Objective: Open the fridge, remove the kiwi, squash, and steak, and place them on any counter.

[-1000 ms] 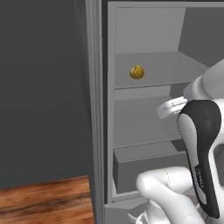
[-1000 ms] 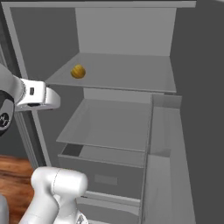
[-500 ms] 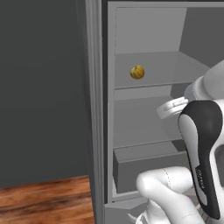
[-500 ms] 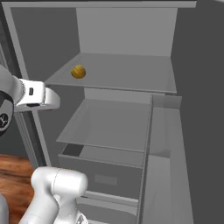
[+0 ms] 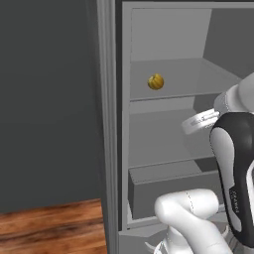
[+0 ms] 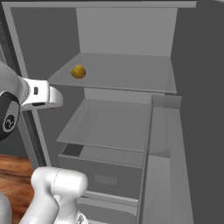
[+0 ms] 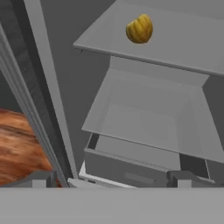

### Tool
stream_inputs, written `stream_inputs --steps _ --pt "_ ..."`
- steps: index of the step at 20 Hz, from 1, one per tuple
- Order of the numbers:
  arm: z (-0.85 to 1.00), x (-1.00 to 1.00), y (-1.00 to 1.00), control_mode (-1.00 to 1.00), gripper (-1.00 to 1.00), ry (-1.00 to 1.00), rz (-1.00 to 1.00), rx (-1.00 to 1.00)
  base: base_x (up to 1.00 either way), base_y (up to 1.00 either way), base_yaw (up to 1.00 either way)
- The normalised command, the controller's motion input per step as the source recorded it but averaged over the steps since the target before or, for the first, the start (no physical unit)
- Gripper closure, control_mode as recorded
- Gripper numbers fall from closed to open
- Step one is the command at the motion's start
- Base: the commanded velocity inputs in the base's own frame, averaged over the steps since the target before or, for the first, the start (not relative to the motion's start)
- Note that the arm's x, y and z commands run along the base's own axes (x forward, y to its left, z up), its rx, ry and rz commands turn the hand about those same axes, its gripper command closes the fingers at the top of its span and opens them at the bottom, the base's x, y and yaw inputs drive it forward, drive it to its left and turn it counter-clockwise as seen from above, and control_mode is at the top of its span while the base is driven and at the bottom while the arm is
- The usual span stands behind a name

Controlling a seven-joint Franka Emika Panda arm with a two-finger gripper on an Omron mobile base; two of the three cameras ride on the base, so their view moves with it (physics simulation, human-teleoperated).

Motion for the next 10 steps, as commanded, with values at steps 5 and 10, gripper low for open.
stream_inputs --steps 5,10 --pt "0.35 0.07 0.0 -1.0 -1.0 -0.01 0.0 0.1 0.0 0.0 0.0" --pt "0.31 0.18 0.0 -1.0 -1.0 -0.01 -0.03 0.19 0.0 0.0 0.0"
